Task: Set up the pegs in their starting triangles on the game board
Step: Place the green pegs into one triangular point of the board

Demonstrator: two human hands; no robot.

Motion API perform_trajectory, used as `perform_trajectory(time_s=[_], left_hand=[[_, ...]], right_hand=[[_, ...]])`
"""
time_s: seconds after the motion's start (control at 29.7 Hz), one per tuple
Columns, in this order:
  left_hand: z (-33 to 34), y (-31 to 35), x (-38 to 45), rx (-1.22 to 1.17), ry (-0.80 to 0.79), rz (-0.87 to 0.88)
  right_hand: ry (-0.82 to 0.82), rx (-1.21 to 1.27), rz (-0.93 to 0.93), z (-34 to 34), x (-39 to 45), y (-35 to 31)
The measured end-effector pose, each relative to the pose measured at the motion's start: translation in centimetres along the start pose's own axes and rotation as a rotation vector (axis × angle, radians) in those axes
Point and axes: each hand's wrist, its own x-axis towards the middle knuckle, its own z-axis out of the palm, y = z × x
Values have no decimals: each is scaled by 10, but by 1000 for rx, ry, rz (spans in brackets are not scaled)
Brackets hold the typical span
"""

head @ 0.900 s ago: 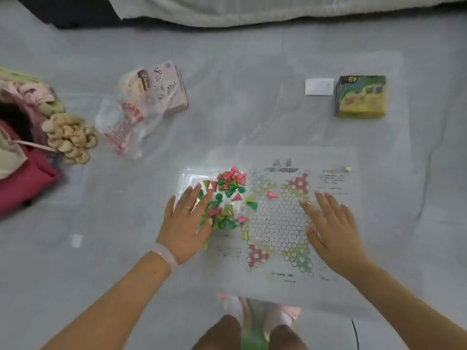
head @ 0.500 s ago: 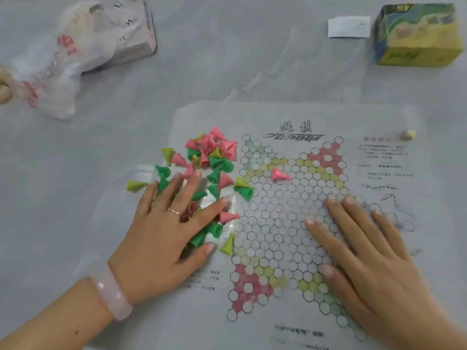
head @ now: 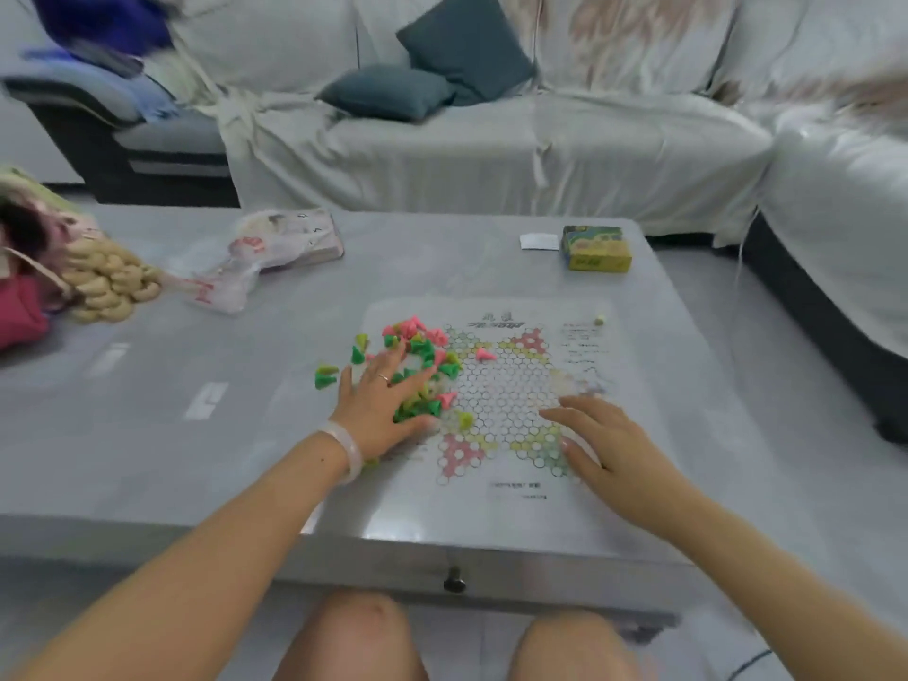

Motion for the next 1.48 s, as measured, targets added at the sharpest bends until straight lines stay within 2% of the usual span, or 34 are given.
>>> perform_trajectory(time_s=[0.13, 0.27, 0.34, 0.4, 0.44, 0.47, 0.54, 0.57, 0.61, 0.71, 0.88, 0.94, 1.01, 1.25, 1.48], left_hand=[[-5, -5, -28, -218, 213, -22], [-9, 4, -66, -398, 336, -12], [-23, 19, -97, -774, 414, -41], [-47, 34, -132, -1333, 537, 8], [-57, 38, -149, -1500, 637, 60], [-67, 40, -163, -1457, 781, 98], [-80, 30, -166, -932, 1065, 76], [-82, 20, -157, -683, 1158, 44], [-86, 14, -147, -556, 1184, 16], [-76, 6, -106, -478, 1089, -11], [-18, 22, -50, -368, 690, -33], [-3, 27, -37, -277, 517, -4], [1, 30, -27, -196, 420, 38], [7, 34, -11, -149, 386, -50], [7, 44, -14, -202, 404, -95]], right_hand=[[22, 88, 84, -3, -20, -4], [88, 197, 147, 9, -33, -15], [106, 285, 148, 16, -39, -30], [68, 366, 105, 22, -41, -49], [34, 376, 72, 25, -39, -59], [5, 374, 39, 28, -36, -68], [-26, 365, 0, 32, -26, -81], [-28, 354, 0, 33, -20, -85], [-21, 348, 16, 33, -15, -87], [30, 374, 109, 35, 1, -84], [212, 446, 191, 36, 28, -73], [243, 475, 203, 36, 35, -66], [243, 480, 216, 37, 39, -57], [199, 517, 236, 33, 35, -32], [257, 619, 302, 30, 21, -30]])
